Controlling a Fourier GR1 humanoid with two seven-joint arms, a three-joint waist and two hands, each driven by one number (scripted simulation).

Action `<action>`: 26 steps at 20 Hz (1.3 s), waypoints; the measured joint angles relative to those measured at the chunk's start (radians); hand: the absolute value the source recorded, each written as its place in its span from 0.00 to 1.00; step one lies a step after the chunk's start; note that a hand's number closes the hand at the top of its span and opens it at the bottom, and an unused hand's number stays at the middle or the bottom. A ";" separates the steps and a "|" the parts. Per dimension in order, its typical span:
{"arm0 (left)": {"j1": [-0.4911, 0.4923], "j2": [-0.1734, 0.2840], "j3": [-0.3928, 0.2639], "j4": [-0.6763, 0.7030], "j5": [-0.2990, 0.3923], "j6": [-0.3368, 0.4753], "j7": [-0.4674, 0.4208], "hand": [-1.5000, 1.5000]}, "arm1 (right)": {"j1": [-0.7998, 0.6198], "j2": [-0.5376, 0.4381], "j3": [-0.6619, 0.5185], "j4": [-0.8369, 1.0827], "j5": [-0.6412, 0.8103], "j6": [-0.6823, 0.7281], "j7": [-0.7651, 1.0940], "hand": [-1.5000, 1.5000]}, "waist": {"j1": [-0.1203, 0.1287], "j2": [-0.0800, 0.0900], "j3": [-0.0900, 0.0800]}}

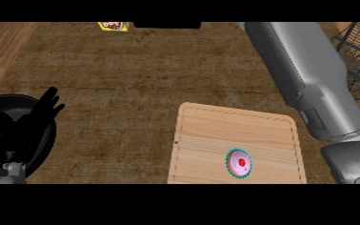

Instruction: Pick the squash from the cutting board and place it in the tiered basket

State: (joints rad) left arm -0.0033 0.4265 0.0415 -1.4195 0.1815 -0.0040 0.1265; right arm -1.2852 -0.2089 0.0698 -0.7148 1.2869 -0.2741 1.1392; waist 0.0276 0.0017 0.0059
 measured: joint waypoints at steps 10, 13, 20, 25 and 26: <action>-0.010 -0.012 0.007 0.017 -0.014 -0.007 -0.024 0.50 | 0.002 -0.138 -0.150 0.118 -0.012 -0.171 -0.147 1.00 | 0.004 0.009 0.004; -0.011 -0.025 -0.004 0.008 -0.023 0.001 -0.014 0.50 | 0.008 -0.182 -0.212 0.131 -0.064 -0.246 -0.215 1.00 | 0.007 0.010 0.003; 0.004 -0.031 -0.002 -0.009 -0.024 -0.010 -0.018 0.50 | 0.015 -0.280 -0.326 0.228 -0.175 -0.345 -0.391 1.00 | 0.016 0.012 0.003; -0.011 -0.026 0.001 -0.005 -0.024 -0.015 -0.001 0.50 | 0.030 -0.358 -0.256 0.336 -0.084 -0.259 -0.437 1.00 | 0.017 0.015 -0.003; -0.009 -0.027 0.001 -0.005 -0.025 -0.015 -0.004 0.50 | 0.030 -0.380 -0.233 0.358 -0.055 -0.226 -0.442 1.00 | 0.019 0.016 -0.003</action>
State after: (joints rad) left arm -0.0122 0.3992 0.0428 -1.4250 0.1570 -0.0186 0.1223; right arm -1.2552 -0.5891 -0.1628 -0.3567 1.2317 -0.5002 0.6976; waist 0.0462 0.0175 0.0030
